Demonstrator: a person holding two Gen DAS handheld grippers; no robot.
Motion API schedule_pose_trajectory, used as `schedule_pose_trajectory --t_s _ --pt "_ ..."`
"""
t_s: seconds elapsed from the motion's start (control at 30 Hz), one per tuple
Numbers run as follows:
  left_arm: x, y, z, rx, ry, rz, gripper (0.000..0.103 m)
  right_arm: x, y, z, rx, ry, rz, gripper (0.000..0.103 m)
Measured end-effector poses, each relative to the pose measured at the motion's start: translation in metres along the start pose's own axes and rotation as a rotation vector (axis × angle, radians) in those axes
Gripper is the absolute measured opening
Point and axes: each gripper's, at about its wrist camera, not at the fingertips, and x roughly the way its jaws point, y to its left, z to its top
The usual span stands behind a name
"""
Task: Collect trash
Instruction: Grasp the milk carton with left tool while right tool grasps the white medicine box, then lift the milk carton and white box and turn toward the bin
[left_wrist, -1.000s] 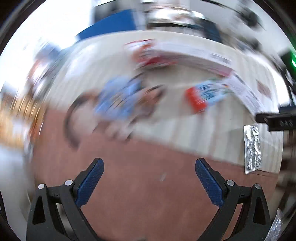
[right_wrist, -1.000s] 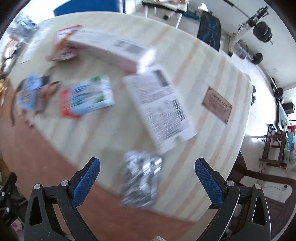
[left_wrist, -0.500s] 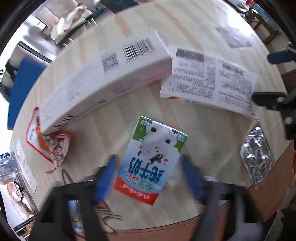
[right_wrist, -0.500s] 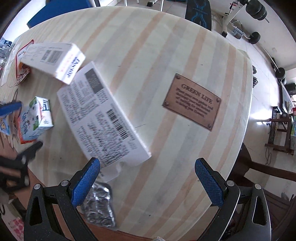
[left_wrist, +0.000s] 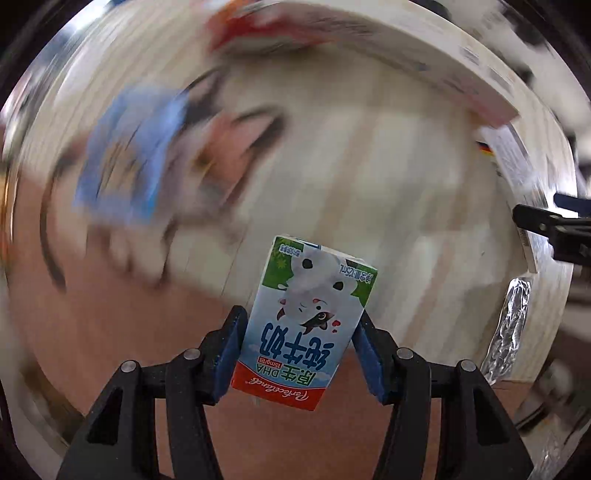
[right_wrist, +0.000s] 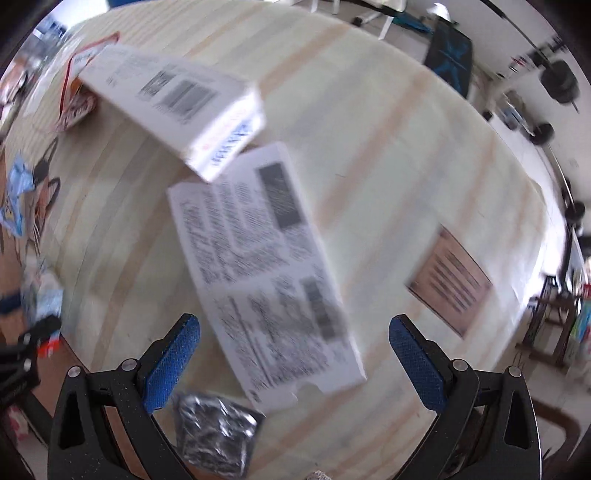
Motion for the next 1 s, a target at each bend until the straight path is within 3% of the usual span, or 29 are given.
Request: schedule_pose_trajectory --t_s 0.1,0.2,0.23,0.33,0.43,0.7,1.0 --pt "0.000 0.016 -0.007 -0.095 -0.016 -0.016 0.054 0.011 0.011 0.010 -0.021 0.025 -0.011 0.103" --pt "-0.001 0.026 -0.008 -0.126 -0.037 -0.008 0.054 0.012 0.013 0.015 -0.022 0.041 -0.028 0.102" --pt "-0.003 0.029 -0.007 -0.128 -0.048 0.000 0.054 0.012 0.012 0.016 -0.012 0.041 -0.020 0.100" --pt "-0.010 0.039 -0.011 -0.142 -0.073 0.001 0.054 0.004 0.022 0.019 0.021 0.038 0.011 0.079" --pt "-0.021 0.038 -0.011 -0.158 -0.093 0.001 0.053 0.000 0.031 0.015 0.022 0.033 -0.001 0.079" --pt "-0.066 0.063 -0.072 -0.207 -0.174 -0.026 0.053 -0.040 0.045 0.001 0.054 -0.045 0.060 0.078" --pt "-0.095 0.094 -0.139 -0.283 -0.254 -0.036 0.053 -0.080 0.094 -0.050 0.060 -0.081 0.199 0.078"
